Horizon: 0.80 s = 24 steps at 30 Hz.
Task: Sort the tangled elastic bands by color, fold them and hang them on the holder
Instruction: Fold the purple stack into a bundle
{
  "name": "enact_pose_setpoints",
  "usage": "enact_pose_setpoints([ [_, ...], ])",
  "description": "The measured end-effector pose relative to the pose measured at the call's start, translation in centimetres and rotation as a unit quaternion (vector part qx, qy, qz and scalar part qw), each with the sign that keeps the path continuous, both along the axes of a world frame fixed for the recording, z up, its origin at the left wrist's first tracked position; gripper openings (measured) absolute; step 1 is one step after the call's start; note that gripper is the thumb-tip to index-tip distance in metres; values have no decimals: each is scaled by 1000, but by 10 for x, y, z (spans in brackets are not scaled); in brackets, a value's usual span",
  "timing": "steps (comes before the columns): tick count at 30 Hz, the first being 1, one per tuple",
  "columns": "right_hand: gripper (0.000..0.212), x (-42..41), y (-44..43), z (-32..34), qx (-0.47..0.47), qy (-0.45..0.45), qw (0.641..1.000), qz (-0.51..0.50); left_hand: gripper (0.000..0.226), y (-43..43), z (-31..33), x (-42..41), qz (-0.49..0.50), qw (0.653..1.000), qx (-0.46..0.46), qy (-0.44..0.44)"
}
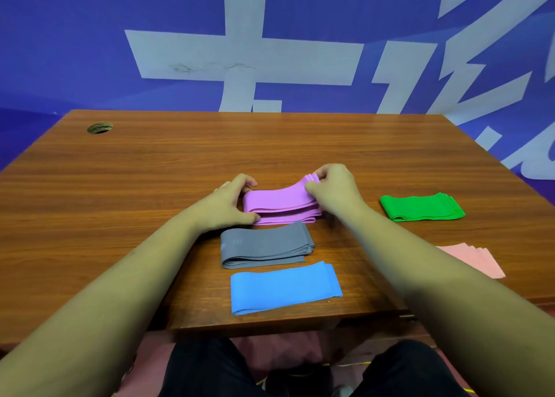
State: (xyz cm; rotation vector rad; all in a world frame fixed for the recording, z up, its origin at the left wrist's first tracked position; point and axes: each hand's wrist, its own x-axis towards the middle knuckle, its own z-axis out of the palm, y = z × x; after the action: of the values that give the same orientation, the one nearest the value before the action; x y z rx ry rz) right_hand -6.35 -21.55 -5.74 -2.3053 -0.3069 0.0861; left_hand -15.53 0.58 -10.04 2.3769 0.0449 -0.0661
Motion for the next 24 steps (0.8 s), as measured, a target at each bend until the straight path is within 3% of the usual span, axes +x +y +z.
enact_pose_setpoints([
  [4, 10, -4, -5, -17, -28, -1, 1000, 1, 61, -1, 3, -1, -6, 1000, -27, -11],
  [9, 12, -10, 7, -19, 6, -40, 999, 4, 48, -3, 14, -10, -15, 990, -132, -55],
  [15, 29, -8, 16, -23, 9, -37, 999, -6, 37, 3, 13, -16, 18, 993, -82, -79],
  [20, 26, -8, 12, -32, 7, 3, 1000, 18, 41, 12, 2, -17, -13, 998, 32, -50],
  [24, 35, -13, 11, -38, 4, -52, 997, 58, 40, 12, -3, -26, 5, 998, 5, -63],
])
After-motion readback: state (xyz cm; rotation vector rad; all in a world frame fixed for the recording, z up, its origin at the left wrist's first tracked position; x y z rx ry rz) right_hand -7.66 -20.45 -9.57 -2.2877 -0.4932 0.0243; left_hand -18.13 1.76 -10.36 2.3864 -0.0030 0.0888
